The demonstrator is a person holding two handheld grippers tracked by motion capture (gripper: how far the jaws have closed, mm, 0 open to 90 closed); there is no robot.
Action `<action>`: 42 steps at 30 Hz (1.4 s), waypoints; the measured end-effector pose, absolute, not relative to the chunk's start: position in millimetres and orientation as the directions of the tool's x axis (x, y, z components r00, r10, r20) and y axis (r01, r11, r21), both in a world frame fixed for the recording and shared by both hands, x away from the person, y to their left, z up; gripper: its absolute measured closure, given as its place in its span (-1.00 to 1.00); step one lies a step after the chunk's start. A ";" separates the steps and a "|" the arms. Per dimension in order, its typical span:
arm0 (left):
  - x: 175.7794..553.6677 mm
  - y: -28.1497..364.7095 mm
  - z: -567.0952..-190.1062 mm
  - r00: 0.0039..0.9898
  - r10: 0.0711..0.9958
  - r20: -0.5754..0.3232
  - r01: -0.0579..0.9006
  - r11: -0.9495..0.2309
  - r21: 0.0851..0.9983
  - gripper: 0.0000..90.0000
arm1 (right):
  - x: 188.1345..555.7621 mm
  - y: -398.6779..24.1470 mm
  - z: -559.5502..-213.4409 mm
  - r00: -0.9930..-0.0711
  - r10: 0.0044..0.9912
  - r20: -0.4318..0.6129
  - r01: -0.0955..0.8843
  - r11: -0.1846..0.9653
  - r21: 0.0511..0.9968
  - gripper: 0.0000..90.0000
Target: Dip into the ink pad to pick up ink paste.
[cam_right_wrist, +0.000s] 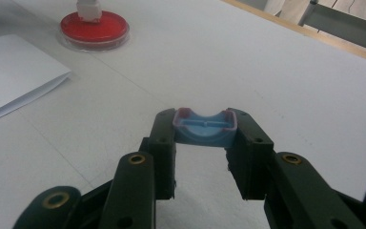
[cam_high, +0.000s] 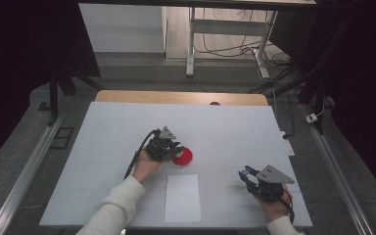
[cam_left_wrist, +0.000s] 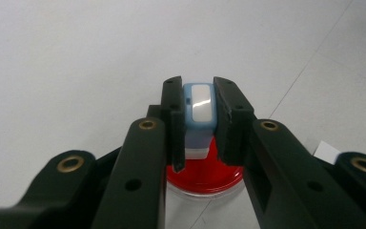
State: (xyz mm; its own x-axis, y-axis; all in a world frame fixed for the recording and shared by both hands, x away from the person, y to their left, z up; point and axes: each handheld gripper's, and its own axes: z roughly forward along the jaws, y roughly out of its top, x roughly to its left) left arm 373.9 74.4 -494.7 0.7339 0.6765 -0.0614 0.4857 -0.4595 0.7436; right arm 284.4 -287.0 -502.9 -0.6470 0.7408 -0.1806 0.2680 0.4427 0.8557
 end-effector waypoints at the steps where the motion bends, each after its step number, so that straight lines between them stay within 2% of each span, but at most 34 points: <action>1: 373.8 74.0 -494.8 0.735 0.675 -0.061 0.484 -0.460 0.744 0.68 | 284.4 -287.1 -503.0 -0.647 0.741 -0.180 0.268 0.442 0.856 0.43; 35: 376.0 72.0 -500.4 0.735 0.677 -0.040 0.486 -0.484 0.728 0.68 | 283.9 -286.5 -502.8 -0.644 0.744 -0.180 0.264 0.436 0.860 0.43; 42: 374.8 69.0 -500.8 0.739 0.673 -0.014 0.472 -0.503 0.724 0.69 | 283.6 -284.0 -503.3 -0.647 0.740 -0.186 0.265 0.446 0.855 0.43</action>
State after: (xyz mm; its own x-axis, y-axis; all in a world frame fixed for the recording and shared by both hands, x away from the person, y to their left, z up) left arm 374.8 69.0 -500.8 0.7395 0.6730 -0.0137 0.4716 -0.5034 0.7240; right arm 283.6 -284.0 -503.3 -0.6466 0.7399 -0.1857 0.2652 0.4463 0.8547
